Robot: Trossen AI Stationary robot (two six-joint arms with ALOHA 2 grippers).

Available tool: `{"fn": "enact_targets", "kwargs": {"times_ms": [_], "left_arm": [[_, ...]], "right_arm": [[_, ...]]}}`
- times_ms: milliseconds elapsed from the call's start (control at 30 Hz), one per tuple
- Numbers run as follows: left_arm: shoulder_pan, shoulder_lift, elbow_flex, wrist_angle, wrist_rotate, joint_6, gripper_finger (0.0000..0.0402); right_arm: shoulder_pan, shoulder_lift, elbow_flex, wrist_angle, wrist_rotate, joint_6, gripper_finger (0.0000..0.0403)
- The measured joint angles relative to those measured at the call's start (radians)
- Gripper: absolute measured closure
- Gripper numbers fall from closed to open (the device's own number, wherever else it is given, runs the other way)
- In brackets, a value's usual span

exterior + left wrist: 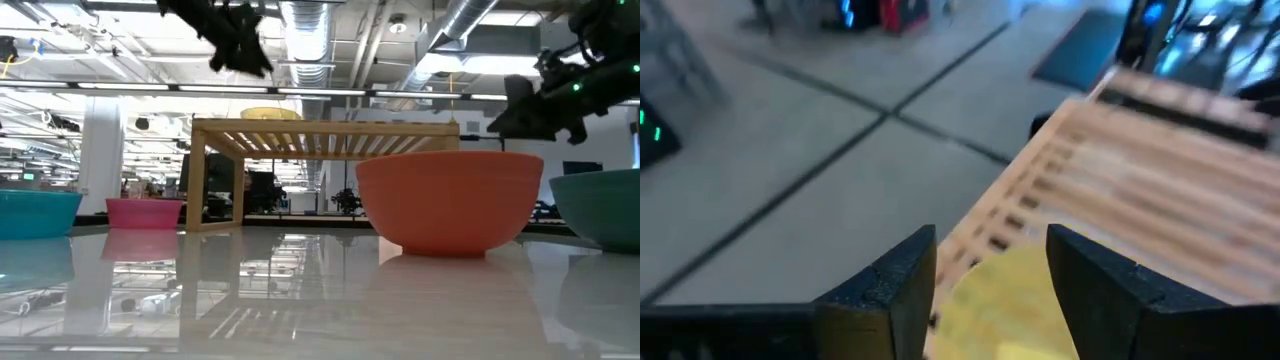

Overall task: Place and stack bowls onto a shelf
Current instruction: Put the white bowl on the shelf

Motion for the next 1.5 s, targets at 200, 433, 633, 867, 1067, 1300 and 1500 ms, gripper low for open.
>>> {"fn": "enact_targets", "kwargs": {"times_ms": [200,433,633,867,1067,1300,1500], "left_arm": [[-0.142,-0.07,-0.021,0.025,-0.032,-0.006,0.023],[-0.356,-0.077,-0.1,0.069,-0.145,0.014,0.023],[-0.488,-0.071,-0.239,0.213,-0.365,0.056,0.023],[-0.544,-0.06,-0.359,0.296,-0.421,0.054,0.023],[-0.567,-0.06,-0.432,0.346,-0.429,0.054,0.023],[-0.603,-0.06,-0.463,0.358,-0.431,0.037,0.023],[-0.634,-0.06,-0.483,0.372,-0.442,0.038,0.023]], "right_arm": [[-0.114,0.107,0.144,-0.164,-0.004,-0.038,0.0234],[-0.26,0.274,0.341,-0.493,-0.011,-0.037,0.0237],[-0.444,0.414,0.419,-0.64,-0.183,-0.037,0.0229],[-0.583,0.536,0.439,-0.668,-0.325,-0.063,0.0212],[-0.567,0.563,0.46,-0.708,-0.357,-0.032,0.0199],[-0.547,0.625,0.448,-0.717,-0.483,0.04,0.0192],[-0.526,0.697,0.435,-0.69,-0.48,0.06,0.0197]]}}
